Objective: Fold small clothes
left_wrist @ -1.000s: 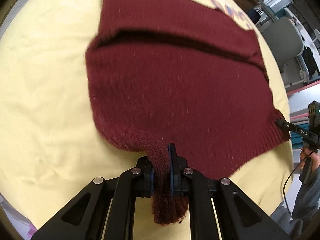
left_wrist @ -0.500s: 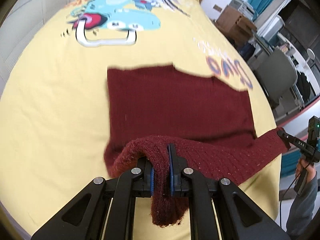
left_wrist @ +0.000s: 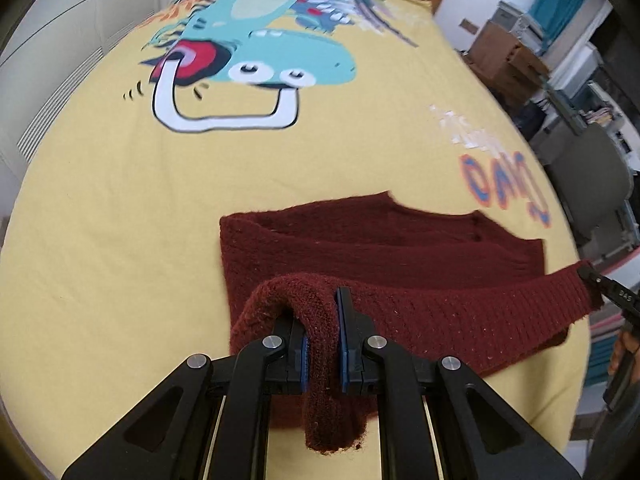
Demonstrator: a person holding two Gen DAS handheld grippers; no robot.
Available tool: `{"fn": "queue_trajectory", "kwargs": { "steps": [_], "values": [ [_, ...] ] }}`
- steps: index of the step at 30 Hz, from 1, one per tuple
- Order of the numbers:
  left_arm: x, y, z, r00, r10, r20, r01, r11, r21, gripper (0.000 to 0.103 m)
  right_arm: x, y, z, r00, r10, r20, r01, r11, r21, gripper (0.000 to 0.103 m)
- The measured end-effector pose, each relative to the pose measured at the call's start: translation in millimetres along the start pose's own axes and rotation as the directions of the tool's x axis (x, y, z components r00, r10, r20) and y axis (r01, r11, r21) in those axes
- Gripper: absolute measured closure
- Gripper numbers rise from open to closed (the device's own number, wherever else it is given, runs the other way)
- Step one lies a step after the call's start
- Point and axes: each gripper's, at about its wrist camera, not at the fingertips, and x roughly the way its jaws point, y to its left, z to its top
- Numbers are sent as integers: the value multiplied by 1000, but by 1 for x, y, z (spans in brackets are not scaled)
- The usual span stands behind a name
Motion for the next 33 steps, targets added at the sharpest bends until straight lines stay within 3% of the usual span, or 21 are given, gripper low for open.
{"fn": "queue_trajectory", "kwargs": {
  "steps": [8,11,13,16,18,21,23,26,29,33],
  "values": [
    [44,1,-13,993,114,-37,-112,993,45,93,57,2,1,991,-69,-113,67,998,-21,86],
    [51,2,-17,992,101,-69,-99,994,44,91,67,1,-3,989,-84,-125,83,996,-19,81],
    [54,5,-17,990,125,-70,-124,992,25,77,68,1,-6,988,-84,-127,81,996,-22,76],
    [50,6,-16,990,124,-65,-124,992,6,66,74,4,-10,984,-112,-138,107,993,-46,71],
    [45,5,-16,992,109,-60,-110,994,-5,61,72,5,-10,985,-113,-132,108,993,-45,56],
    [34,-1,-14,994,99,-40,-99,995,3,35,63,10,-7,988,-117,-99,113,992,-49,30],
    [23,-9,-12,993,119,-1,-119,993,22,26,53,15,-2,990,-123,-65,119,991,-64,23],
    [12,-18,-7,993,114,31,-115,993,35,23,40,23,4,992,-119,-35,116,990,-84,20],
    [2,-30,-5,991,113,68,-117,991,61,10,28,31,7,993,-120,2,120,987,-104,18],
    [-5,-45,-7,990,109,94,-119,987,105,8,16,37,8,990,-136,39,140,982,-123,16]
  ]
}}
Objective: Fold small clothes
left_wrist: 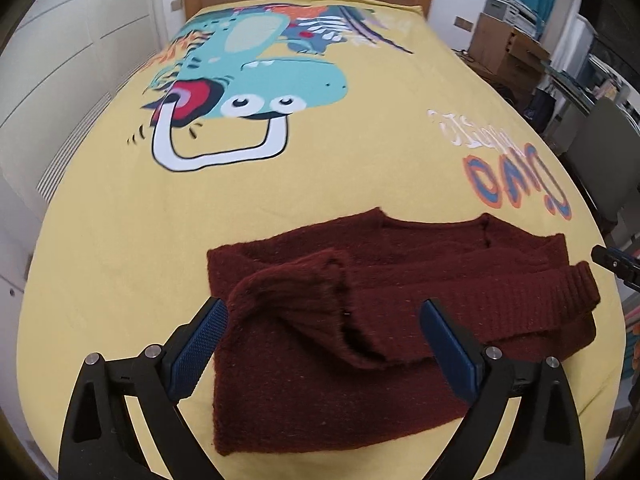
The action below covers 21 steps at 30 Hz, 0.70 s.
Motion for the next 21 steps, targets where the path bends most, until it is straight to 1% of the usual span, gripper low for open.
{"fn": "queue_trajectory", "kwargs": {
  "steps": [2,3,5,7,8,10,11,12,13,14,17,21],
  "values": [
    [1,-4,-1,1000,0,-2,0,1000,9,8,2,-1,-3,999,-6,-32,6,1000,-12,15],
    [4,-5,-2,1000,2,-7,-2,1000,11,8,8,-2,-7,997,-11,-72,10,1000,-11,14],
    [10,-4,-4,1000,0,-25,0,1000,2,8,17,-5,-15,992,-12,-124,12,1000,-3,14],
    [15,-2,-7,999,-9,-38,8,1000,-13,8,28,-9,-23,985,23,-171,-20,1000,18,14],
    [16,-2,-8,999,-10,-41,9,1000,-15,8,34,-10,-27,980,56,-193,-50,998,35,15],
    [17,-2,-10,999,-4,-47,3,1000,-9,8,43,-10,-31,972,79,-220,-68,996,58,20],
    [17,-2,-10,999,-2,-50,2,1000,-5,8,46,-9,-31,971,87,-225,-75,995,61,44],
    [17,-2,-10,999,-1,-53,1,1000,-1,8,51,-9,-31,967,102,-234,-88,994,71,84],
    [16,-2,-10,999,4,-54,-4,1000,3,8,54,-9,-31,963,116,-241,-98,991,87,93],
    [16,-2,-10,998,7,-55,-7,1000,6,8,57,-10,-29,962,130,-240,-107,989,104,92],
    [17,0,-8,998,13,-59,-12,1000,5,8,56,-9,-20,967,130,-220,-107,988,115,93],
    [22,1,-7,997,29,-65,-28,1000,6,8,48,-11,1,976,143,-161,-119,981,150,93]
  ]
}}
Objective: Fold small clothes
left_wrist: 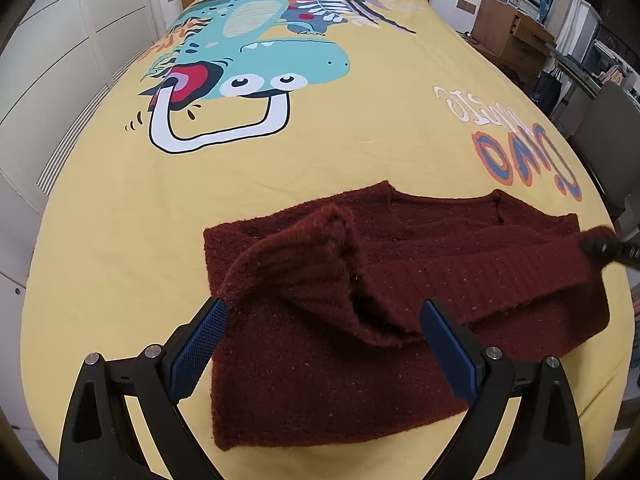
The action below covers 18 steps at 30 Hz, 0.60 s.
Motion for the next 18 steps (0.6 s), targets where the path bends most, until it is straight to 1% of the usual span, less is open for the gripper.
{"fn": "queue_trajectory", "kwargs": {
  "steps": [2,3,5,6,7,8,9,10,11,14,18],
  "values": [
    [2,1,0,1000,1,-8,-1,1000,-3,8,-1,-1,10,1000,19,13,-19,1000,23,92],
    [3,1,-1,1000,3,-10,-3,1000,-3,8,0,0,13,1000,19,11,-19,999,26,90],
    [5,1,-1,1000,8,-16,-8,1000,0,8,4,2,18,1000,5,3,-5,1000,20,89],
    [6,1,-1,1000,11,-19,-11,1000,1,8,7,2,20,1000,-1,2,1,1000,19,87],
    [6,2,-2,1000,12,-22,-12,1000,1,8,8,2,22,1000,-5,2,5,1000,20,82],
    [7,2,-2,1000,13,-23,-14,1000,-1,8,8,3,23,1000,-9,8,9,1000,21,71],
    [8,3,-1,1000,14,-24,-14,1000,-4,8,7,4,23,1000,-16,16,16,1000,21,51],
    [8,4,-1,1000,13,-25,-14,1000,-7,8,5,4,22,999,-22,25,21,1000,16,39],
    [9,4,-2,1000,13,-26,-13,1000,-9,8,2,5,22,999,-29,42,29,1000,3,22],
    [10,4,-2,1000,8,-30,-9,1000,-15,8,-3,9,18,997,-43,67,45,998,-34,20],
    [13,-4,-6,999,-12,-31,12,1000,-11,8,-11,21,4,992,-83,98,93,990,-107,14]
  ]
}}
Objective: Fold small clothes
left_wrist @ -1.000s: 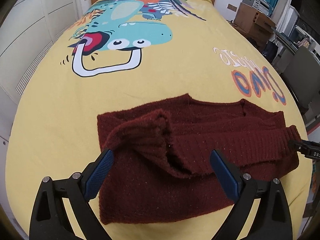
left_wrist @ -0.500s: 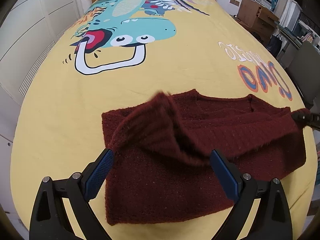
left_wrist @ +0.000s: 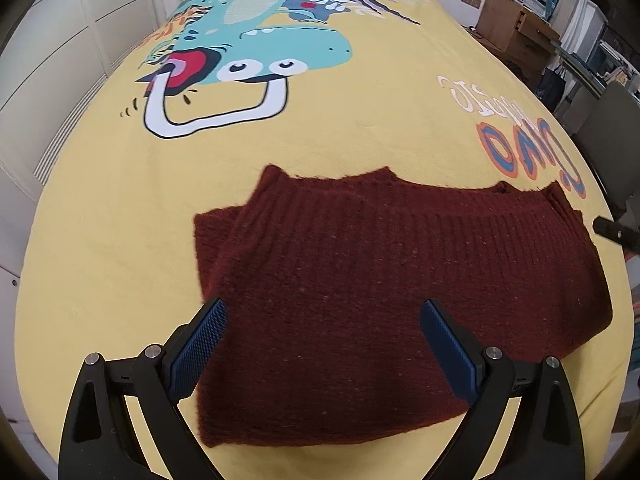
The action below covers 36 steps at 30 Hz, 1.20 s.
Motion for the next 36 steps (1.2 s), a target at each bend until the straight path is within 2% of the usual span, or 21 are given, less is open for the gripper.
{"fn": "queue_trajectory", "kwargs": {
  "steps": [1,4,9,14,18,20,25,28,31,36],
  "values": [
    [2,-3,-2,1000,-2,0,2,1000,6,8,-3,5,-4,1000,-9,10,9,1000,-21,13],
    [9,-16,-8,1000,-14,1,14,1000,16,8,-8,25,-26,999,-12,48,17,994,-108,1],
    [24,-34,-26,998,-67,5,67,997,27,8,8,58,-81,998,-41,56,51,980,-190,1],
    [44,-35,-49,998,-45,-42,47,998,47,8,42,62,-118,998,-56,-3,54,979,-199,1],
    [48,-19,-63,1000,-4,-26,6,997,78,8,44,42,-121,998,-60,15,62,982,-177,1],
    [47,-6,-66,1000,-11,-25,13,998,59,8,42,30,-117,998,-66,17,68,985,-160,1],
    [45,25,-69,999,27,-21,-26,1000,14,7,34,-5,-112,994,-100,35,104,986,-128,1],
    [51,30,-74,999,29,-28,-29,1000,13,2,36,-13,-114,994,-106,19,108,986,-126,1],
    [57,28,-79,999,33,-17,-33,999,-12,1,48,-13,-122,993,-117,2,116,982,-147,1],
    [59,32,-78,1000,26,-12,-27,999,-23,1,54,-14,-129,994,-109,26,112,981,-159,0]
  ]
}}
